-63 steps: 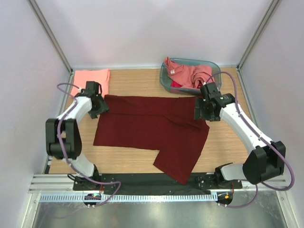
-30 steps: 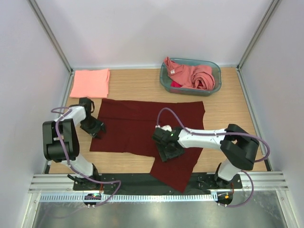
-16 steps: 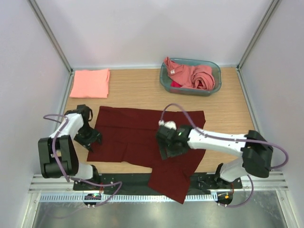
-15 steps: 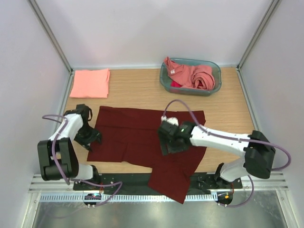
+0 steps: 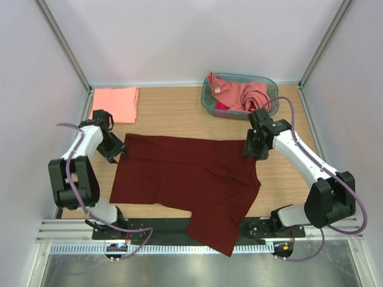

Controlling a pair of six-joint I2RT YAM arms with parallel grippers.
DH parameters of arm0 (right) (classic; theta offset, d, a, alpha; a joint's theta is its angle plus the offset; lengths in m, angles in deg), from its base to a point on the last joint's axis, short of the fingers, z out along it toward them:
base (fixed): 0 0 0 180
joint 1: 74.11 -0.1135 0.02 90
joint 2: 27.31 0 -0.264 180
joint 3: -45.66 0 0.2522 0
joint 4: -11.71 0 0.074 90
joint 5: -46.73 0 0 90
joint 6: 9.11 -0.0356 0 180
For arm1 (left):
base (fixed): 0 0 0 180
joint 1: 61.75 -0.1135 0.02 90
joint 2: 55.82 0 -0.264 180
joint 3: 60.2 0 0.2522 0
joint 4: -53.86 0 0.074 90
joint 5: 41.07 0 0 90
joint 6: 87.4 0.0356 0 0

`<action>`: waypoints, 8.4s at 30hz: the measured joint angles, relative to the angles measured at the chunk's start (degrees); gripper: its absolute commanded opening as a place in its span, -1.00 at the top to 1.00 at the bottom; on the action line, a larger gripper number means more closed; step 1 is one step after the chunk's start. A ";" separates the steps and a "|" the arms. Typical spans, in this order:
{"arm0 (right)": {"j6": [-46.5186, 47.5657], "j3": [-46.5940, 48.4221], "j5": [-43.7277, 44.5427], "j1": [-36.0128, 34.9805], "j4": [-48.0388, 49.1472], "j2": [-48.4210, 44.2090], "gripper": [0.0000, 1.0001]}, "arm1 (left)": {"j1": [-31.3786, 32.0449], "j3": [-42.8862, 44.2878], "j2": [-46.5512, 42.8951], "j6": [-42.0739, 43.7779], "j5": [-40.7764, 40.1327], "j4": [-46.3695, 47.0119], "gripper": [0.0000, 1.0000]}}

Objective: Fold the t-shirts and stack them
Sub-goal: Fold the tshirt

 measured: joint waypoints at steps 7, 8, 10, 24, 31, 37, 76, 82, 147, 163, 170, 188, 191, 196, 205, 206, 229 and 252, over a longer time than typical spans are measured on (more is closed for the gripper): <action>3.10 -0.02 -3.89 3.80 -0.11 1.16 0.13 | -0.04 1.84 11.17 2.56 2.10 4.37 0.07; 3.30 -0.11 -4.26 4.00 -0.02 1.27 0.13 | -0.04 2.10 11.72 2.62 2.10 4.55 0.07; 3.69 -0.52 -5.33 4.13 0.17 1.38 0.13 | -0.07 2.91 12.55 2.67 2.08 4.92 0.07; 5.79 -2.89 -8.07 6.95 0.98 2.34 0.14 | -0.39 6.75 18.16 2.80 2.05 6.54 0.44; 6.05 -3.23 -10.16 8.76 1.88 3.82 -0.06 | -0.39 8.90 18.23 3.23 1.09 6.34 0.83; 5.35 -4.96 -13.29 9.60 3.87 4.98 0.09 | -0.39 9.68 18.23 4.09 0.48 6.27 1.00; 1.07 -8.26 -16.28 10.84 9.77 10.93 0.98 | -0.39 12.09 17.64 6.67 1.33 5.64 1.00; 0.94 2.21 -14.62 11.72 5.38 6.91 0.98 | -0.39 15.74 15.78 6.64 1.73 4.42 1.00; 2.78 11.21 -23.15 18.60 -6.29 15.89 0.98 | -0.42 17.79 21.00 9.35 1.97 1.73 0.99; 2.97 10.03 -23.56 18.58 -5.27 15.89 0.98 | -0.42 16.37 21.57 8.35 0.79 2.45 0.94; 2.97 9.25 -23.54 17.75 -4.68 15.89 0.98 | -0.42 15.37 21.57 8.20 -0.76 2.43 0.24; 2.80 7.67 -22.23 14.53 -4.02 15.80 0.98 | 1.53 11.98 15.08 5.33 3.32 5.44 0.54; 2.43 7.74 -22.25 13.44 -4.33 15.21 0.98 | 2.19 12.92 19.43 5.57 4.02 5.60 0.56; 0.24 8.72 -23.10 11.37 -5.42 12.11 0.98 | 2.25 13.29 22.93 6.73 3.87 5.22 0.54; -9.01 10.71 -25.88 15.28 2.14 13.14 0.97 | 2.29 13.29 22.93 7.78 3.69 5.27 0.54; -9.84 11.34 -26.38 16.48 4.24 15.39 0.96 | 2.29 13.29 22.93 7.98 3.69 5.27 0.53; 3.13 10.16 -9.16 -1.40 5.97 14.58 0.09 | 2.40 10.34 16.94 9.66 4.00 5.90 0.52; 10.58 15.54 8.00 -6.73 6.54 30.03 0.92 | 2.93 8.90 15.74 9.86 4.17 5.46 0.52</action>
